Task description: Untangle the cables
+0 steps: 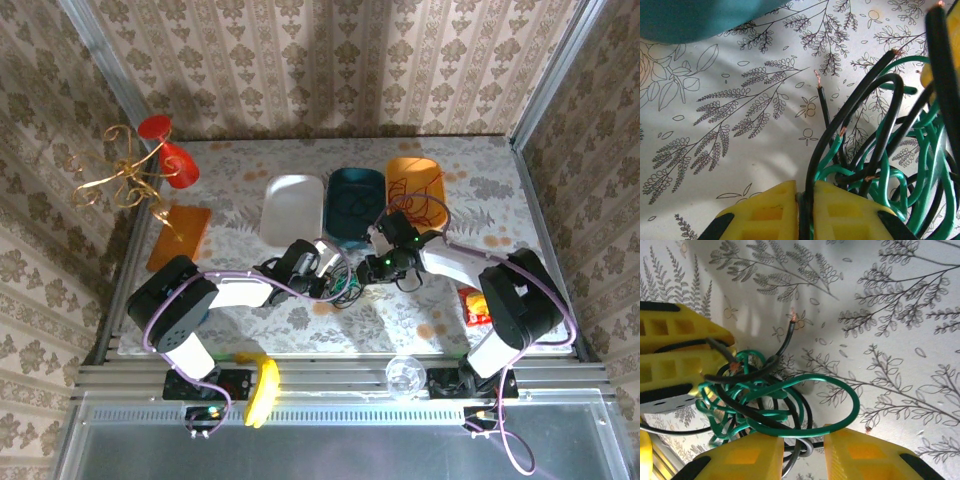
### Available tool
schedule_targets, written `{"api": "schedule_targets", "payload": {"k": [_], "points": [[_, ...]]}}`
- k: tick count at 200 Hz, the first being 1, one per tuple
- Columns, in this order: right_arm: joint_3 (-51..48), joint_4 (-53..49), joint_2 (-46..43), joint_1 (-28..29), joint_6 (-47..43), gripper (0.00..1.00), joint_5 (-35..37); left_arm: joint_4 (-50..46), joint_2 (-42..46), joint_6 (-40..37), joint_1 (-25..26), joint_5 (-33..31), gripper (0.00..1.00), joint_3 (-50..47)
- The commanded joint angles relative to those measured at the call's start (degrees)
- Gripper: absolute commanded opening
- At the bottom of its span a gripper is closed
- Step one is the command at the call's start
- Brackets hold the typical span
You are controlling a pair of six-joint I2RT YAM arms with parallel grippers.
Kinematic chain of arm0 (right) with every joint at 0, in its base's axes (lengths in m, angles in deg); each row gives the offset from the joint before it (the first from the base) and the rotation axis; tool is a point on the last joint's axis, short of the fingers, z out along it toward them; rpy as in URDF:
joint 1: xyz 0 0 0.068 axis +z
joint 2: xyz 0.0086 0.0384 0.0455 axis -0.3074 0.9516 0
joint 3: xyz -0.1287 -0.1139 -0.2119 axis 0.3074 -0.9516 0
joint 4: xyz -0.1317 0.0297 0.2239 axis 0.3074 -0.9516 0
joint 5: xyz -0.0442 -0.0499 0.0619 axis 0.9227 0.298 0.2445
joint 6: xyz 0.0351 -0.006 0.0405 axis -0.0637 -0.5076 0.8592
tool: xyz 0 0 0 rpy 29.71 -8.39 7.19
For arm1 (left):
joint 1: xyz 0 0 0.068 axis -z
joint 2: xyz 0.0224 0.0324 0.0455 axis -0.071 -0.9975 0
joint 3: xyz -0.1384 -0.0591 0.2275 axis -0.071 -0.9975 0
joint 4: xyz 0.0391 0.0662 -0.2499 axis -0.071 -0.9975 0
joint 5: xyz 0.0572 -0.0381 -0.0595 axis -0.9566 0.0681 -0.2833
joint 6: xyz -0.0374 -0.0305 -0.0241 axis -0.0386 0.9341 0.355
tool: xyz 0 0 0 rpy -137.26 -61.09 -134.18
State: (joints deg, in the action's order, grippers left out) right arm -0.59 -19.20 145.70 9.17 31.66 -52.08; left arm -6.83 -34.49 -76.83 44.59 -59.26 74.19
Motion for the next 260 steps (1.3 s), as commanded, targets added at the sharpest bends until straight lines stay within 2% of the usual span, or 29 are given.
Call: {"api": "schedule_targets", "payload": {"k": [1,65,108,118,136,166,204,260], "points": [[0.7,3.4,2.0,-0.4,0.9,0.29,-1.6,-3.4,-1.5,-1.3,-0.4,-0.3,0.13,1.0],[-1.3,8.0,4.2,-0.4,2.8,0.24,-0.9,-4.3,-2.1,-1.3,-0.4,-0.3,0.13,1.7],[-0.6,9.3,6.3,-0.4,3.2,0.3,-0.8,-4.8,-3.1,-1.3,-0.3,0.4,0.13,2.3],[-0.3,9.4,6.8,-0.4,3.2,0.26,-0.9,-4.8,-3.2,-1.2,-0.4,0.2,0.13,2.3],[-0.1,8.5,6.1,-0.4,3.2,0.1,0.7,-4.9,-3.1,-1.0,-0.4,-0.2,0.13,2.4],[-1.9,6.0,0.0,-0.8,4.7,0.01,10.6,-4.9,-3.4,-0.6,-0.4,-1.5,0.13,2.2],[-3.6,-3.3,-10.2,-1.9,11.6,0.0,36.3,-4.3,-4.0,-0.2,-0.7,-2.3,0.13,1.4],[-4.4,-11.6,-22.7,-5.6,19.9,0.0,52.6,-2.9,-4.1,0.6,-1.2,-2.8,0.13,-0.7]]}}
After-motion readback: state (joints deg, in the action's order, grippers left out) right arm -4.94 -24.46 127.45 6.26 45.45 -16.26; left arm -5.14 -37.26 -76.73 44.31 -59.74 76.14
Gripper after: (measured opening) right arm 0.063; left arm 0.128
